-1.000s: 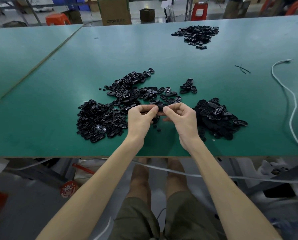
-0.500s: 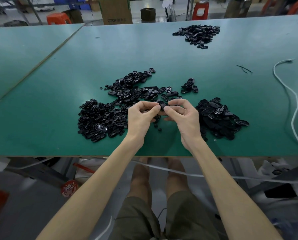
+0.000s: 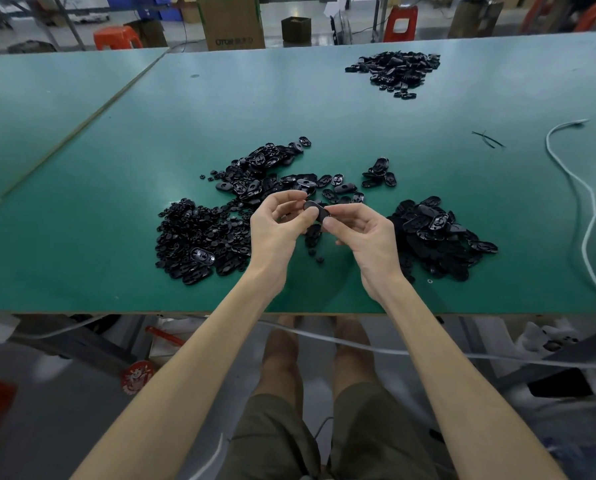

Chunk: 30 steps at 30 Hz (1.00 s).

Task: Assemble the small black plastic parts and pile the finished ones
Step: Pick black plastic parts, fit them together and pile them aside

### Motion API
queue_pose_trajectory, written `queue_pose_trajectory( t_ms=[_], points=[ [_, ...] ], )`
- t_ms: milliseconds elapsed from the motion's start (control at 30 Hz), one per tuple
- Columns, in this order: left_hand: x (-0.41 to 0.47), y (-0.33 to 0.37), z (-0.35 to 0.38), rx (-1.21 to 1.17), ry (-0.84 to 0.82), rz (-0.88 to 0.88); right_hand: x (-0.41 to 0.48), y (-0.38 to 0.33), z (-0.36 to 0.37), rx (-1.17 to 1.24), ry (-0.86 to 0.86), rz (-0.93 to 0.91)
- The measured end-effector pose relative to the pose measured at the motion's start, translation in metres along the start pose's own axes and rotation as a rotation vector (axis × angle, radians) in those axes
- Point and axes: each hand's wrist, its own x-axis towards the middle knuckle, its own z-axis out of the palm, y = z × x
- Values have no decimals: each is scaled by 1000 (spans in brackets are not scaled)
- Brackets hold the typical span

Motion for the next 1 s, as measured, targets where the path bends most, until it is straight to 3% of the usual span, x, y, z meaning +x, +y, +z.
queue_pose_trajectory(
  t_ms=[133, 500, 700, 1000],
  points=[
    [1, 5, 4, -38, -56, -43, 0, 1, 0, -33, -28, -5],
    [2, 10, 4, 155, -113, -5, -2, 3, 0, -56, 27, -5],
    [3, 9, -1, 290, -266, 35, 1, 6, -1, -50, 66, -17],
    [3, 9, -7, 305, -291, 30, 1, 7, -3, -33, 72, -28]
  ],
)
